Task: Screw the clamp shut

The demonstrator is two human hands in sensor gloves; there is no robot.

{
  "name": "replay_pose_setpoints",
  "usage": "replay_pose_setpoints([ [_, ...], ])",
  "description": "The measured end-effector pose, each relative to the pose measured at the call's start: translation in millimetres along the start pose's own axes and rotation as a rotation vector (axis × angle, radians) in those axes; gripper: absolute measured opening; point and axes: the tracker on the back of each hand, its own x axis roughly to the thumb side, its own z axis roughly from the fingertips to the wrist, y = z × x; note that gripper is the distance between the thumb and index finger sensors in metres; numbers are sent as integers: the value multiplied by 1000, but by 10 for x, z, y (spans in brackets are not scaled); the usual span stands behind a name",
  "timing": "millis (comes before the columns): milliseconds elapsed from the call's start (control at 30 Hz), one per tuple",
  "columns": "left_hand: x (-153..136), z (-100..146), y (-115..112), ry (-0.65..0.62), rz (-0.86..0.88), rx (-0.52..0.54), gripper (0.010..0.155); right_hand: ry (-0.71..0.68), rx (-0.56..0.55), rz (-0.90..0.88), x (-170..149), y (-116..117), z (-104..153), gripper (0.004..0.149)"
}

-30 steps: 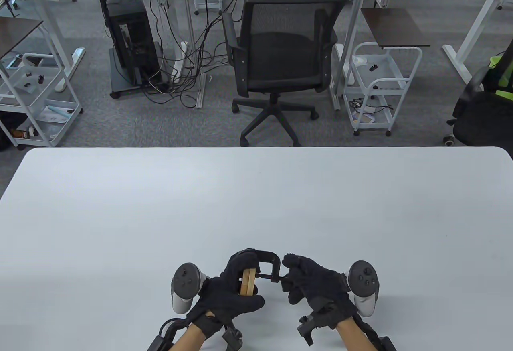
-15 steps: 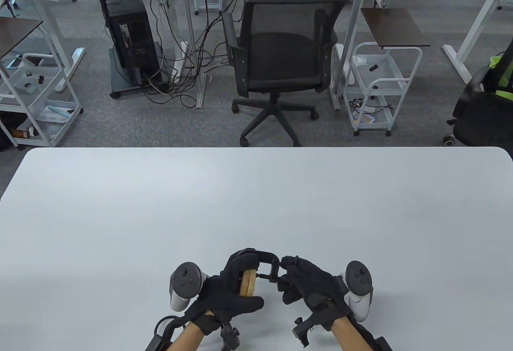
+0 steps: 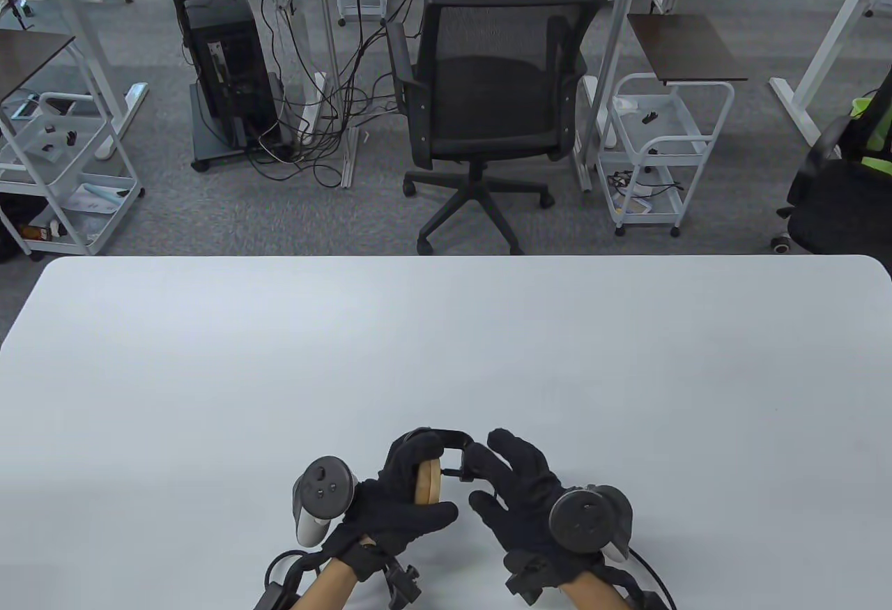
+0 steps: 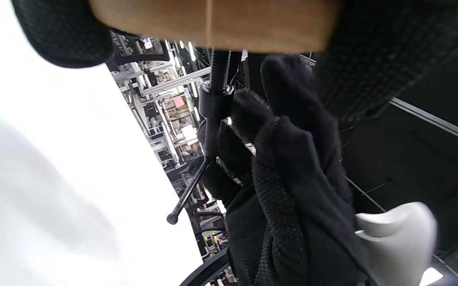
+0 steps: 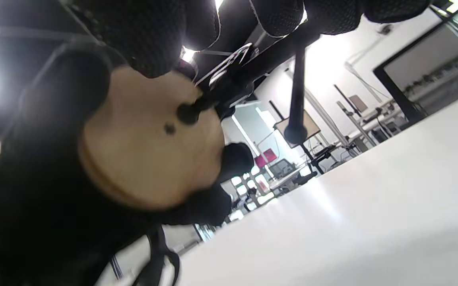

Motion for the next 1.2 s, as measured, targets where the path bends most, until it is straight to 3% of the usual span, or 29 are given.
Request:
replay_pose_setpoints([
  [167,-16,-6,-77,39,52,5,95,64,55,185,80,130,-34,68],
  [300,10,-26,-149,30,-32,-37,95,139,-3,180,74,221,-101,45],
  [333,22,-27,-170,32,-48,-47,95,145,7,213,72,239,-121,50],
  [400,12,-34,-197,36,-35,-38,95,141,-35,259,82,240,-120,45],
  [500,10,-64,-208,53,27,-97,97,156,-65,226,60,197,-99,43],
  [633,55,-65,-161,15,-27,-164,99,218,-79,147,-23,157,-76,43],
  [767,142,-48,-20,-29,-128,-136,98,253,-113,92,-94,80,-61,42],
  [967,324,-18,337,-69,-512,-100,91,286,-89,45,-176,-9,-113,43],
  [1200,24,166,756,48,-780,-20,85,331,58,65,-218,88,-305,42],
])
